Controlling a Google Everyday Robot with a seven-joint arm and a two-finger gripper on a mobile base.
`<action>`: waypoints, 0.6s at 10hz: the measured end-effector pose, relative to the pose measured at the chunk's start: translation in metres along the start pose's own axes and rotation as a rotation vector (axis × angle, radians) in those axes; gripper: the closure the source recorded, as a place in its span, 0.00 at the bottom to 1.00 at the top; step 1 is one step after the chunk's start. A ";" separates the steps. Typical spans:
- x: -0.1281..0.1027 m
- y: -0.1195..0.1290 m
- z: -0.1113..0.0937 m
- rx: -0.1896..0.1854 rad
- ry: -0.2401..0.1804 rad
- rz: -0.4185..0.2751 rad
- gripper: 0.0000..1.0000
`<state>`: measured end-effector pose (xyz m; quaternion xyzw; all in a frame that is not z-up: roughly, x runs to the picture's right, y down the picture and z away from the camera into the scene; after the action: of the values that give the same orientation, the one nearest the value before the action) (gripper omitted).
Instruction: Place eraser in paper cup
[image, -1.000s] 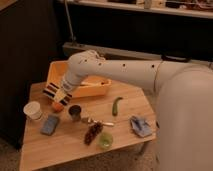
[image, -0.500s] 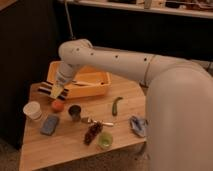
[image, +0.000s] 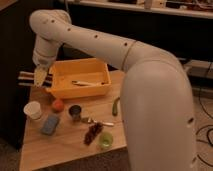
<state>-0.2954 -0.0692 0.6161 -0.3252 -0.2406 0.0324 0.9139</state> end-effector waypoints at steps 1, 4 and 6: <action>-0.015 -0.002 0.006 -0.014 0.011 -0.031 0.86; -0.068 -0.010 0.058 -0.075 0.048 -0.121 0.86; -0.074 -0.009 0.106 -0.106 0.083 -0.156 0.86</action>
<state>-0.4100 -0.0307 0.6621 -0.3547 -0.2286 -0.0649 0.9043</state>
